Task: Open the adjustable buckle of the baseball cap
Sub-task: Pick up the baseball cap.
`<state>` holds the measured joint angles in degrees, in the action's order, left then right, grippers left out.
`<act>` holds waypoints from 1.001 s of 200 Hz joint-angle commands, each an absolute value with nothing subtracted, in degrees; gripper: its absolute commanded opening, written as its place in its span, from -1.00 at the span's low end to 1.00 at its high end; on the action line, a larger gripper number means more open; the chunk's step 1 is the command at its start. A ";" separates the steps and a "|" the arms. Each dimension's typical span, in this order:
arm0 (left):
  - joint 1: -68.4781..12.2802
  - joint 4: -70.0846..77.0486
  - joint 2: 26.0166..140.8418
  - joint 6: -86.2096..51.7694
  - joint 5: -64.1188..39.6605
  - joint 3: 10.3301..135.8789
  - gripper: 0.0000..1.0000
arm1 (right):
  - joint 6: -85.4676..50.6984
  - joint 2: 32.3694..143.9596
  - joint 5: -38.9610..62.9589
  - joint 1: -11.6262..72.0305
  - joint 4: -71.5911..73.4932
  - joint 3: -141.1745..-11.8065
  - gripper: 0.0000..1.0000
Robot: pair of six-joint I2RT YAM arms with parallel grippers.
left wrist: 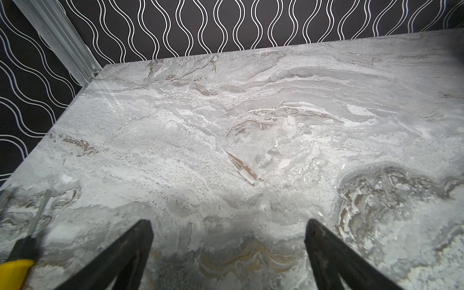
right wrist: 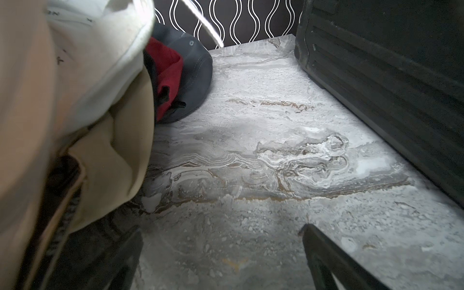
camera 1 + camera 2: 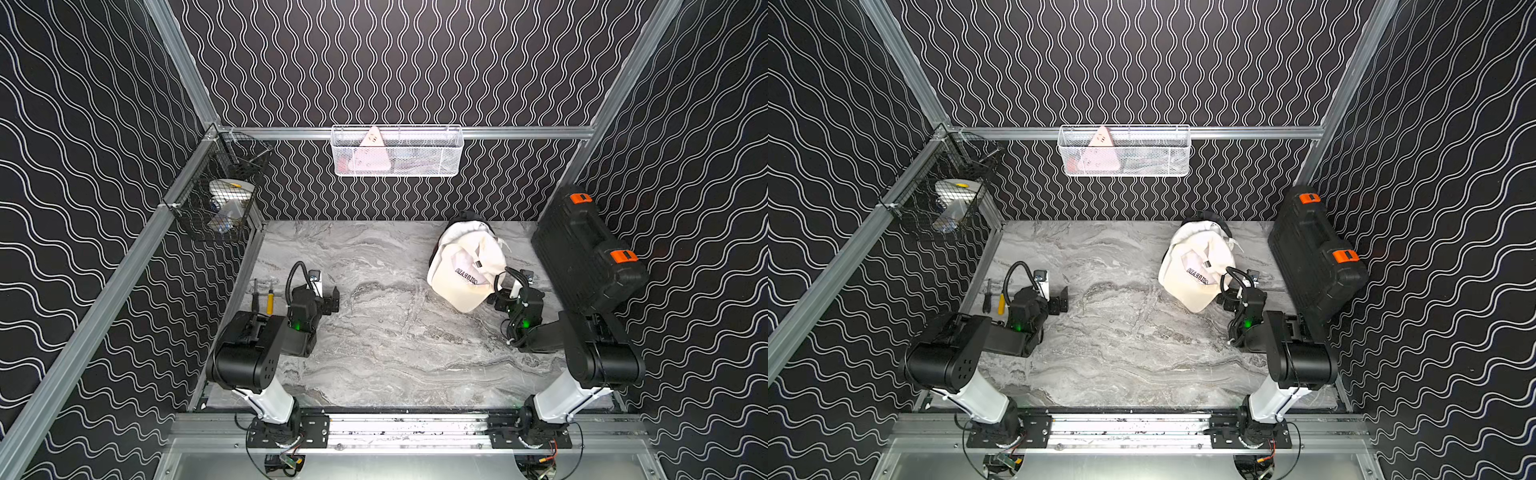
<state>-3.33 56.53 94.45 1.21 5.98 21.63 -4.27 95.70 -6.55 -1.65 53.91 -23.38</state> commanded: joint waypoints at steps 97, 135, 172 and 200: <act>-3.34 57.49 94.41 1.01 6.06 21.53 0.98 | -4.76 95.32 -5.99 -1.65 54.78 -23.47 1.00; -3.34 57.53 94.39 0.90 5.93 21.54 0.98 | -4.76 95.37 -6.05 -1.61 54.84 -23.47 1.00; -3.27 57.23 94.41 0.80 5.60 21.77 0.98 | -4.85 95.42 -5.90 -1.67 54.50 -23.64 1.00; -3.08 57.20 94.40 0.79 6.04 21.64 0.98 | -7.91 92.55 -13.46 -1.67 57.69 -20.93 1.00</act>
